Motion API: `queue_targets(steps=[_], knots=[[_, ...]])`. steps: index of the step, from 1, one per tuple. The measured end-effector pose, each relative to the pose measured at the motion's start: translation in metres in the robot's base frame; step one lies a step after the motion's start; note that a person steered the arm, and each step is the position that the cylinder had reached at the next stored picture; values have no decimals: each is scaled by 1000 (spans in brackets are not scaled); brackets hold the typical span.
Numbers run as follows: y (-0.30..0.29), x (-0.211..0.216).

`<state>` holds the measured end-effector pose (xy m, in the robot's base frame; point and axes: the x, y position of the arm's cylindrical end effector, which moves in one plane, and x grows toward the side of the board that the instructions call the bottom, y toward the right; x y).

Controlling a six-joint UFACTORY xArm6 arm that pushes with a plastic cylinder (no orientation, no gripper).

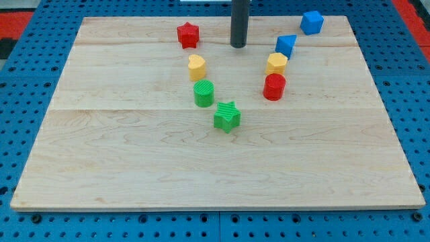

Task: Move your arm towards the blue cube

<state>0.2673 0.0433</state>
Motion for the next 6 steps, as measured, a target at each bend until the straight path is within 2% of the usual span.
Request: queue_targets(steps=[2,4,5,6], knots=[[1,0],[46,14],[44,14],[32,-4]])
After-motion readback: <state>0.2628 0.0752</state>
